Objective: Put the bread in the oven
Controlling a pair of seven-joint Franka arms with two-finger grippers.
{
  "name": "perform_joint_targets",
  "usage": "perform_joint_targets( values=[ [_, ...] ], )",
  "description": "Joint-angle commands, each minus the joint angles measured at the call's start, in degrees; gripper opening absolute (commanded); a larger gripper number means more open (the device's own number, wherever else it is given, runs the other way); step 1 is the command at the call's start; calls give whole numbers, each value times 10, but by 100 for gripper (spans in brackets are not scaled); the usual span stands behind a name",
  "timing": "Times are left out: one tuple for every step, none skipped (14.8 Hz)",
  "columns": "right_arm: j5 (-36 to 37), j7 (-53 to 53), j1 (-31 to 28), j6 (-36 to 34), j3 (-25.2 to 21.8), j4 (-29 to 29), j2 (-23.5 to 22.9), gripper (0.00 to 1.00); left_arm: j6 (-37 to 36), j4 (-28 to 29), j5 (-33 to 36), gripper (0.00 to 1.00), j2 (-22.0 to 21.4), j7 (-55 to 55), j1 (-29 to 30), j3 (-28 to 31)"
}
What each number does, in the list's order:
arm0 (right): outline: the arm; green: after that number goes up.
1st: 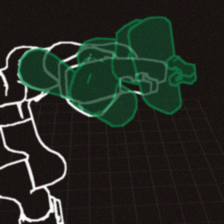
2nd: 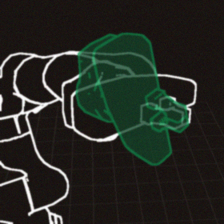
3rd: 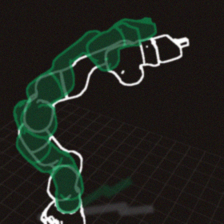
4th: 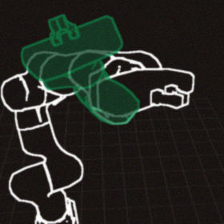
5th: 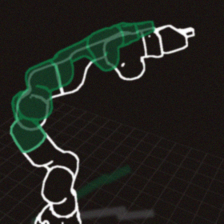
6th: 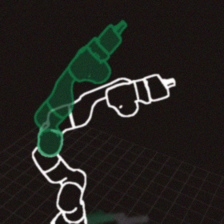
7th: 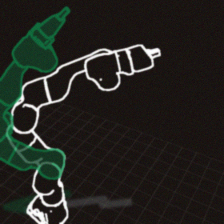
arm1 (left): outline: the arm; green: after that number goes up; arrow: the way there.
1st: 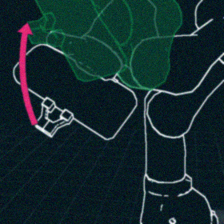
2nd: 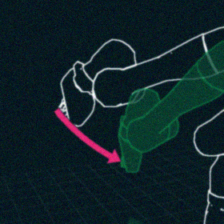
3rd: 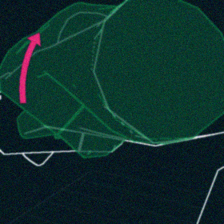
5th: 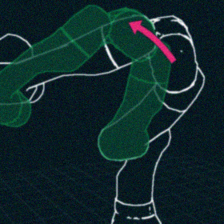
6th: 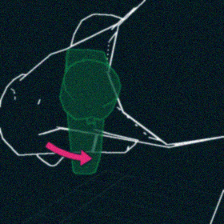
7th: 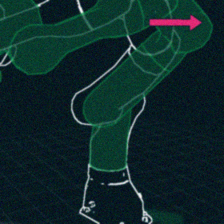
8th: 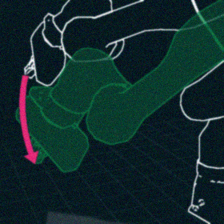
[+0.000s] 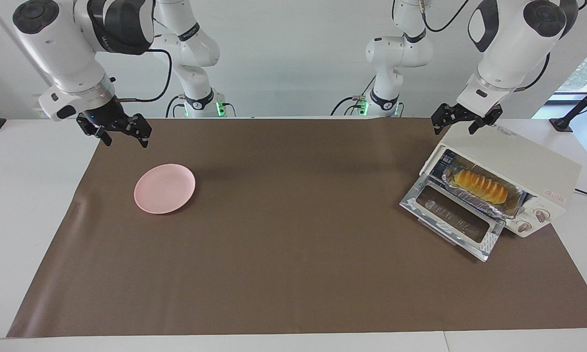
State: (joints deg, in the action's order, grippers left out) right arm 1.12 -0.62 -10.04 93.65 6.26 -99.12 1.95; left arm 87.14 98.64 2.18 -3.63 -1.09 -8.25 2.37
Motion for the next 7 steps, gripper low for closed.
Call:
perform_joint_targets(
  values=[
    [-9, -3, -8, -10, 6, 4, 1, 100, 16, 0, -3, 100, 3, -16, 14, -10],
    [-9, -3, -8, -10, 6, 4, 1, 100, 21, -8, -2, 100, 7, -16, 14, -10],
    [-9, -3, -8, -10, 6, 4, 1, 100, 22, -16, -3, 100, 10, -16, 15, -10],
    [-9, -3, -8, -10, 6, 4, 1, 100, 22, -19, -3, 100, 11, -16, 15, -10],
    [-8, -3, -8, -10, 6, 4, 1, 100, 23, -16, -8, 100, 9, -16, 15, -10],
    [-9, -3, -8, -10, 6, 4, 1, 100, 27, -11, -10, 100, 4, -16, 16, -10],
    [-9, -3, -8, -10, 6, 4, 1, 100, 29, -10, -10, 100, 3, -16, 17, -10]
  ],
)
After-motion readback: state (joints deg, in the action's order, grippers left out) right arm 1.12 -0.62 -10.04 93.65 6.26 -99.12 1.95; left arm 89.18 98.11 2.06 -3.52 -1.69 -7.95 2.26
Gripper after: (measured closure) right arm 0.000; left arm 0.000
